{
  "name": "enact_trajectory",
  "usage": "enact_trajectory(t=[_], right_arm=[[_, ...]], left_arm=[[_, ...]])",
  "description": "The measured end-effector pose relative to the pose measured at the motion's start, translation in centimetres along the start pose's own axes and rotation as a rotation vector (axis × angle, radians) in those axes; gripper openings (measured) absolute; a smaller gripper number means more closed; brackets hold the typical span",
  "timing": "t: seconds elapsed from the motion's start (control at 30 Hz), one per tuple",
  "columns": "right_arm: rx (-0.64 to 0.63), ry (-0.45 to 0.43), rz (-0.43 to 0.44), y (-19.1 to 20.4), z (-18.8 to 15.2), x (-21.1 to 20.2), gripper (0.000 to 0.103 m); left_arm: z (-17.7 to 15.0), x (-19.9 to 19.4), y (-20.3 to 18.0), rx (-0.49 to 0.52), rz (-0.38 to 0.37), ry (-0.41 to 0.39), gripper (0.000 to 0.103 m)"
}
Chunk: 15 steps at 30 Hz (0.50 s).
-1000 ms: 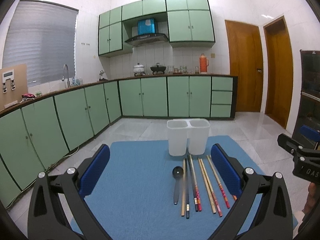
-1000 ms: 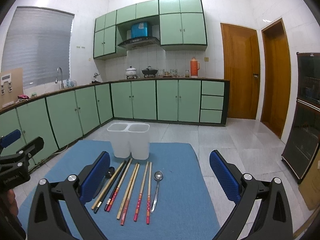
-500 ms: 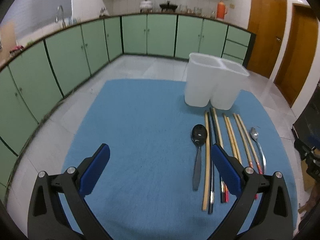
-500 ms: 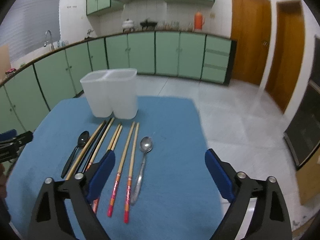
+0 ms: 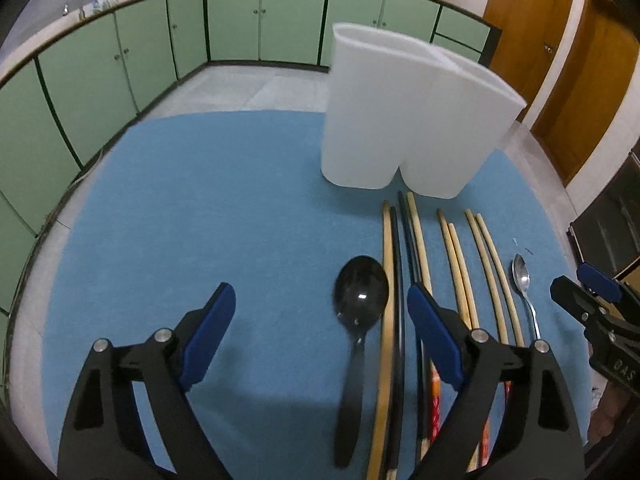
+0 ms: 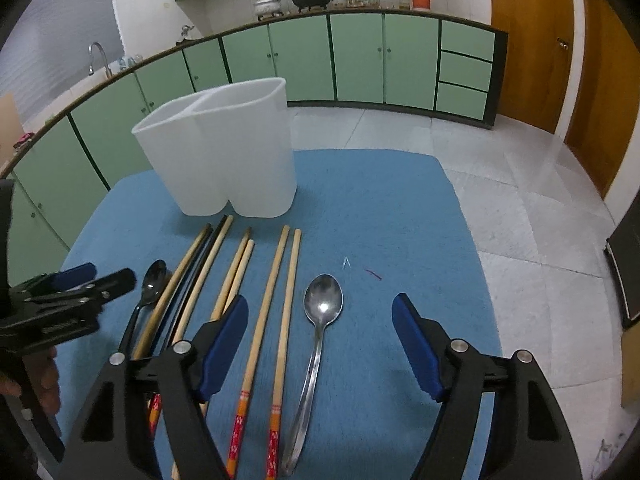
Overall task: Organize utensils
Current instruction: 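Lower the left tool to the black spoon while the right tool approaches the metal spoon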
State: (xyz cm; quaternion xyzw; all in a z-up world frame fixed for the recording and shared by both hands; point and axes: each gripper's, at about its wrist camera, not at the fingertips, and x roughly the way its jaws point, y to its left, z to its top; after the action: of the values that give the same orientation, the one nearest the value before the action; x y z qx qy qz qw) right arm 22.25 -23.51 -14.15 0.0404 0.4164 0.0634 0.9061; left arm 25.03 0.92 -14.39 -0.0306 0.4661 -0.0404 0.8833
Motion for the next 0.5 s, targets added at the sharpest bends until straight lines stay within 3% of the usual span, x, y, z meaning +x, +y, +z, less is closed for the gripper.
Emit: enact_trajectory(t=[0.1,0.2,0.4,0.47,0.5], right_arm=[[-0.002,0.007,-0.005,-0.1,0.1,0.6,0.073],[-0.001,0.015,-0.006,-0.1,0.0,1.0,0.073],[-0.002,0.027,-0.003,0.1,-0.1,1.8,0.072],[-0.005,0.03,0.0,0.3,-0.2,1.9,0.071],[-0.007,0.032,0.001,0.3,-0.2,1.9,0.071]], left_arm=[[0.4,1.3,-0.5,0.007,0.007,0.018,0.084],[0.4,2.1,-0.5,0.002,-0.002,0.038,0.074],[0.4,2.2,-0.4,0.017,-0.013,0.024,0.044],[0.4,2.1,0.1,0.022,-0.018,0.02,0.023],[0.4,2.0,0.3,0.021,-0.027,0.021,0.021]])
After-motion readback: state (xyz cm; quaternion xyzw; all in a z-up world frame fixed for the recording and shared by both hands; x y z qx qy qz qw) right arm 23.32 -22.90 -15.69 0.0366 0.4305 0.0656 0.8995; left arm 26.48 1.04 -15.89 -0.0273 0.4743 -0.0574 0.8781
